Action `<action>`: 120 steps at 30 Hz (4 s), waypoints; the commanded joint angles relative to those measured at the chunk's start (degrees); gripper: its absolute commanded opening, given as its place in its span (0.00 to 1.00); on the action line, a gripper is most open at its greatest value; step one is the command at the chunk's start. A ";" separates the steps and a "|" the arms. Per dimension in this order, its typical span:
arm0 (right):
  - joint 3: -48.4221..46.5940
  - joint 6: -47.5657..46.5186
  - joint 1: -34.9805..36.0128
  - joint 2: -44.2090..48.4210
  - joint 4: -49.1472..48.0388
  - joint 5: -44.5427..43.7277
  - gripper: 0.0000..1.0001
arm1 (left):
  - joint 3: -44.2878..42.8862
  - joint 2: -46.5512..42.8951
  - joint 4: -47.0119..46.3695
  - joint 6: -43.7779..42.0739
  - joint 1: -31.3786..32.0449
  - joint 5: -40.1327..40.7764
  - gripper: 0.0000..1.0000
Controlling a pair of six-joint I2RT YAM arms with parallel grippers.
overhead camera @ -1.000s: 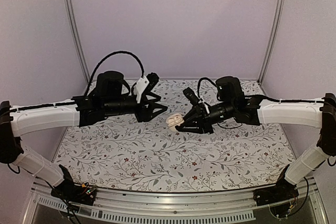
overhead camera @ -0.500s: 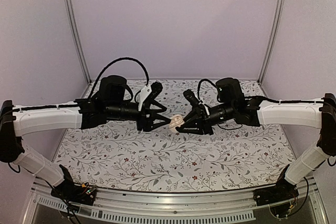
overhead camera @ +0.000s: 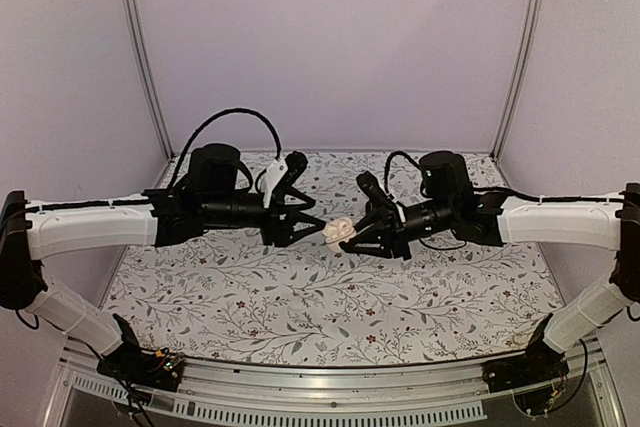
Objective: Insert the wireless bluetooth earbuds into the charging case
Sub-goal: Pick up the left earbud from the center of the board.
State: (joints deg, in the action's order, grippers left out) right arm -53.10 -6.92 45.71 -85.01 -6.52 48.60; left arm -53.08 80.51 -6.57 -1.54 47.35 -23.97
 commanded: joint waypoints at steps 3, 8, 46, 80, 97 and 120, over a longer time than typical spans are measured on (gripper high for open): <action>6.68 -1.55 0.17 6.22 -7.77 -2.98 0.00 | 7.14 -6.57 -8.86 8.48 -5.65 -0.48 0.63; 10.75 -3.05 0.38 10.71 -12.31 -4.88 0.00 | 11.63 -9.44 -11.62 14.14 -10.78 0.54 0.63; 14.62 -5.63 0.46 16.82 -13.79 -9.41 0.00 | 15.27 2.51 0.65 18.68 -11.93 6.89 0.48; 21.72 0.38 0.43 19.60 -19.24 -12.73 0.00 | 7.80 9.13 4.27 33.93 -25.79 19.35 0.43; 25.23 -0.34 0.43 21.10 -19.80 -14.06 0.00 | 0.26 25.51 4.91 36.12 -23.20 20.68 0.38; 25.42 -0.93 0.43 21.56 -19.58 -14.32 0.00 | -10.86 33.52 21.12 26.92 -18.06 34.37 0.34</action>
State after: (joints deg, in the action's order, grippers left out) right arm -28.10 -7.46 45.80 -64.14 -24.88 34.57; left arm -63.18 111.72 7.86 28.64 27.33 7.40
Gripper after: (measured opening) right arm 0.216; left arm 0.344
